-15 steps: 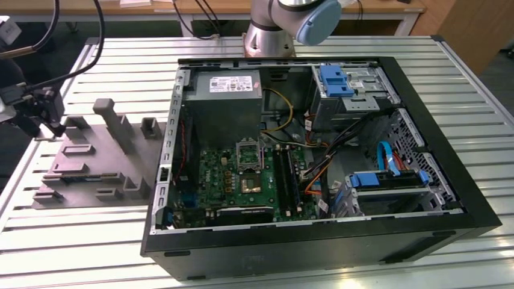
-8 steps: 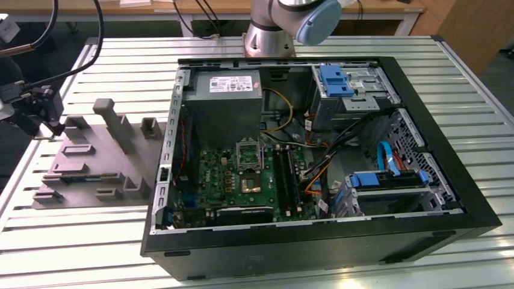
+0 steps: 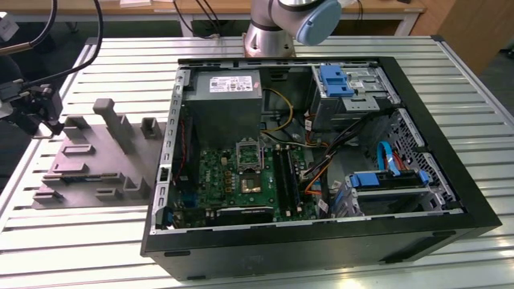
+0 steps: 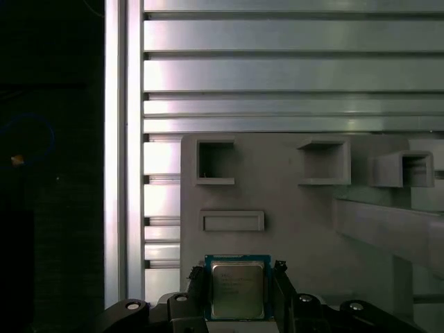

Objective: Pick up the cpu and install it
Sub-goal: 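Pick up the cpu and move it towards the insertion slot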

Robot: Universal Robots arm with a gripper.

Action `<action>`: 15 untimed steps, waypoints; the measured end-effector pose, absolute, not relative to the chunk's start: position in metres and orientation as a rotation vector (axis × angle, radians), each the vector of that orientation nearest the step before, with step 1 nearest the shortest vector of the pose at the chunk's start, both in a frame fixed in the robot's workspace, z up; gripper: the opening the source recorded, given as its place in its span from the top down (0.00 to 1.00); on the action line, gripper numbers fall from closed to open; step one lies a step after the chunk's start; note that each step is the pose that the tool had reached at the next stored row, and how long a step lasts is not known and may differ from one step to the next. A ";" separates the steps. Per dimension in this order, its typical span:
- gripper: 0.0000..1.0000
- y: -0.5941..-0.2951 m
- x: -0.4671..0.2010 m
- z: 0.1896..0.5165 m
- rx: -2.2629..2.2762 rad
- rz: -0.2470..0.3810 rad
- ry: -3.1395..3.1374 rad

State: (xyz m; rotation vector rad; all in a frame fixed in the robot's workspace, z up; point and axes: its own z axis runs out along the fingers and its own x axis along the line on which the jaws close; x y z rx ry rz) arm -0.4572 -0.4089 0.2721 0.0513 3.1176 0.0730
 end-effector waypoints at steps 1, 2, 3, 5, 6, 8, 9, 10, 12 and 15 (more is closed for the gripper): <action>0.53 -0.409 -0.457 0.272 0.051 0.073 3.118; 0.53 -0.409 -0.457 0.273 0.051 0.073 3.118; 0.53 -0.409 -0.457 0.273 0.051 0.073 3.118; 0.53 -0.409 -0.457 0.274 0.051 0.073 3.118; 0.53 -0.409 -0.457 0.274 0.051 0.073 3.118; 0.53 -0.409 -0.457 0.275 0.051 0.073 3.118; 0.53 -0.409 -0.457 0.275 0.051 0.073 3.118; 0.53 -0.409 -0.457 0.275 0.051 0.073 3.118; 0.53 -0.409 -0.457 0.276 0.051 0.073 3.118; 0.53 -0.409 -0.457 0.276 0.051 0.073 3.118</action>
